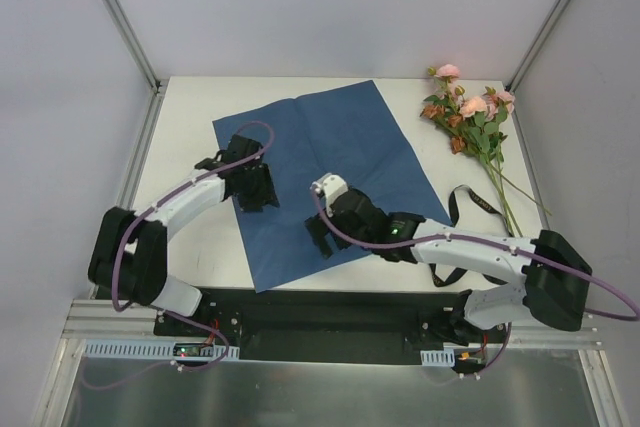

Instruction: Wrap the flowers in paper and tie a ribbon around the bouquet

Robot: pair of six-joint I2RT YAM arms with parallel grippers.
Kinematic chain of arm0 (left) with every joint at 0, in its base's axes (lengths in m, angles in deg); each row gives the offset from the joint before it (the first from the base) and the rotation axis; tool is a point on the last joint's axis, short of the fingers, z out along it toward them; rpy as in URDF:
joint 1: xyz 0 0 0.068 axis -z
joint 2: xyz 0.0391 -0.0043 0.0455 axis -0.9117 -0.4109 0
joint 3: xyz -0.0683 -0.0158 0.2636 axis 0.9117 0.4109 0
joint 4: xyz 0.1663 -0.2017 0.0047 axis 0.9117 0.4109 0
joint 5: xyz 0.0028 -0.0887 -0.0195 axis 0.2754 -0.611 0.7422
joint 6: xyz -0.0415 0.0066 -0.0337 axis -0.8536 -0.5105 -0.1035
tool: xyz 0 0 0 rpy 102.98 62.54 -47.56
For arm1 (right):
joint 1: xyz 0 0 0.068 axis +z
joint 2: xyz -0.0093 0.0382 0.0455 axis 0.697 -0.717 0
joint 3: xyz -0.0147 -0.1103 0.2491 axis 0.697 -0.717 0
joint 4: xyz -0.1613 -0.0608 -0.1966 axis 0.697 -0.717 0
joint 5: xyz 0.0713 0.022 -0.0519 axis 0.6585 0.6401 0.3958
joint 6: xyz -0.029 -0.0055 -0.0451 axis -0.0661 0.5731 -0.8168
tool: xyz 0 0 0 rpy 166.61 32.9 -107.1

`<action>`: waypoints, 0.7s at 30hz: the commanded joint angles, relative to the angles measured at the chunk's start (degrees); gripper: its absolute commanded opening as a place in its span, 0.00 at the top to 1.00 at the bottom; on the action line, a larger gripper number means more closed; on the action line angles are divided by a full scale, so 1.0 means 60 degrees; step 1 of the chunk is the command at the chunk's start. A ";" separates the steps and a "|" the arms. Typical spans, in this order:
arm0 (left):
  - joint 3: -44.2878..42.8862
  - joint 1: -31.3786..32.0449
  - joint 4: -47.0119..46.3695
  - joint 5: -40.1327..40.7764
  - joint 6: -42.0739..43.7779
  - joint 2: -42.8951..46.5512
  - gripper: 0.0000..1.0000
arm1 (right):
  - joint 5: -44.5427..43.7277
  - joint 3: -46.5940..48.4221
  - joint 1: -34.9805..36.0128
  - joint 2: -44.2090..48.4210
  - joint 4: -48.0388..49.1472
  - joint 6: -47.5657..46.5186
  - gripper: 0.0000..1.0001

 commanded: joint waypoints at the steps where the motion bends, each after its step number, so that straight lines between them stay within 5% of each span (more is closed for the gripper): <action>1: -0.0783 0.0787 -0.0441 0.0756 0.0284 -0.1263 0.53 | -0.1088 -0.1104 -0.1316 0.0688 -0.1387 0.2241 0.04; 6: -0.0375 0.1124 -0.0661 0.1106 -0.0009 -0.1458 0.54 | -0.2887 -0.1443 -0.2273 0.1069 -0.3348 0.4207 0.09; 10: 0.0182 0.1124 -0.0720 0.1342 -0.0082 -0.1355 0.53 | -0.3329 -0.2452 -0.2813 0.2080 -0.3542 0.5732 0.24; 21: 0.2409 0.1124 -0.1716 0.0962 -0.1092 -0.0711 0.54 | -0.2377 -0.3378 -0.4058 0.1439 -0.0393 0.4739 0.31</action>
